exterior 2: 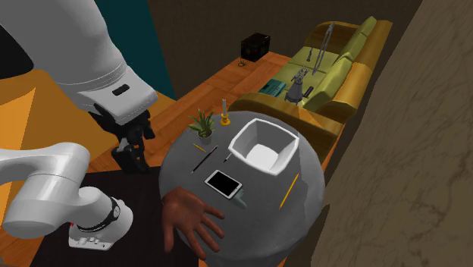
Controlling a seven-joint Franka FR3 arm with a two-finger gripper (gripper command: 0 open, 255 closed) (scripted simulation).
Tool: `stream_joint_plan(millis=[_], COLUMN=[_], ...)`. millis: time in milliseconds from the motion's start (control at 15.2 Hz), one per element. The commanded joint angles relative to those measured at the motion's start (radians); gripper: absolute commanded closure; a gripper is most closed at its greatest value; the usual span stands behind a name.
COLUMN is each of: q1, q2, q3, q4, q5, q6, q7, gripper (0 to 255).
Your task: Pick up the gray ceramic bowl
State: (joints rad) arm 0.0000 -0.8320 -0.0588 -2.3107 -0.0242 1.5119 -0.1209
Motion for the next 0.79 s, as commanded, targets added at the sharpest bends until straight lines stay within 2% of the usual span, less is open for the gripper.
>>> stream_joint_plan(millis=[0,726], q1=[0.000,0.076], q2=[0.000,0.249], q3=[0.000,0.167], q4=[0.000,-0.015], q5=[0.000,0.000], q6=[0.000,0.307], q7=[0.000,0.069], gripper=[0,0])
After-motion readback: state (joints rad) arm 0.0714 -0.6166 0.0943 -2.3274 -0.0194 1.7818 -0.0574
